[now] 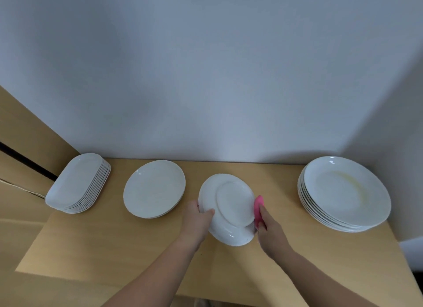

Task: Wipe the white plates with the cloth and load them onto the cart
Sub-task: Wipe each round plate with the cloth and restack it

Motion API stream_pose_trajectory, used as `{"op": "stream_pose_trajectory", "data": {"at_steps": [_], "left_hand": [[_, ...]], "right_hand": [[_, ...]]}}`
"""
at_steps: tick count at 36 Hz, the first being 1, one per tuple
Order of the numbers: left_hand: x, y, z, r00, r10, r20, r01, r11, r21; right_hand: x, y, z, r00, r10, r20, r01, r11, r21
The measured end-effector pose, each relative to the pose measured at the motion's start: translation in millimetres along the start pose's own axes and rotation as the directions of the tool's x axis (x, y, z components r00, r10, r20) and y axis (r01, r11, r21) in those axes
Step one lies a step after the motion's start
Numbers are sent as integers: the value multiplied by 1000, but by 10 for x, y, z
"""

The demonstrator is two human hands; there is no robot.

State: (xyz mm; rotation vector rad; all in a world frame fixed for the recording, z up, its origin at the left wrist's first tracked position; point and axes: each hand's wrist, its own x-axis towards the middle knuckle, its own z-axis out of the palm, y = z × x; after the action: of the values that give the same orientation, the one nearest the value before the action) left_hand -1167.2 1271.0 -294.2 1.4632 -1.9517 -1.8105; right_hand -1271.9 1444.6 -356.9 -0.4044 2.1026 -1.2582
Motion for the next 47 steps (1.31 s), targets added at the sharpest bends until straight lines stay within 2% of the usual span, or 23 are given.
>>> {"op": "stream_pose_trajectory", "data": {"at_steps": [8, 13, 17, 22, 27, 33, 36, 39, 42, 47], "left_hand": [[-81, -99, 240, 997, 7, -73, -7, 1000, -9], [-83, -119, 278, 1000, 8, 29, -7, 1000, -23], [-14, -86, 206, 996, -19, 83, 27, 994, -103], [-5, -23, 219, 995, 2, 97, 9, 994, -112], [-33, -19, 252, 994, 20, 110, -8, 994, -111], [-13, -28, 208, 996, -5, 94, 17, 991, -129], [-9, -23, 201, 994, -18, 110, 36, 986, -163], [9, -20, 200, 995, -9, 103, 26, 987, -161], [21, -20, 201, 994, -5, 105, 21, 989, -149], [25, 22, 216, 991, 26, 130, -11, 993, -119]], "right_hand": [[-357, -11, 292, 994, 56, -96, -52, 998, 44], [-340, -89, 223, 981, 105, -166, -85, 989, 122], [-305, -96, 93, 983, 93, -157, -80, 993, 86], [-327, -182, 120, 972, 101, -214, -99, 995, 23], [-483, -310, 173, 980, 20, -196, -15, 1000, 25], [-450, -476, -141, 991, -67, -112, 92, 968, 232], [-239, -566, -367, 990, -57, -131, 91, 959, 268], [69, -644, -512, 988, -36, -153, 62, 983, 171], [377, -705, -513, 990, -47, -136, 40, 998, -54], [669, -795, -283, 995, -95, 38, 102, 898, -427]]}}
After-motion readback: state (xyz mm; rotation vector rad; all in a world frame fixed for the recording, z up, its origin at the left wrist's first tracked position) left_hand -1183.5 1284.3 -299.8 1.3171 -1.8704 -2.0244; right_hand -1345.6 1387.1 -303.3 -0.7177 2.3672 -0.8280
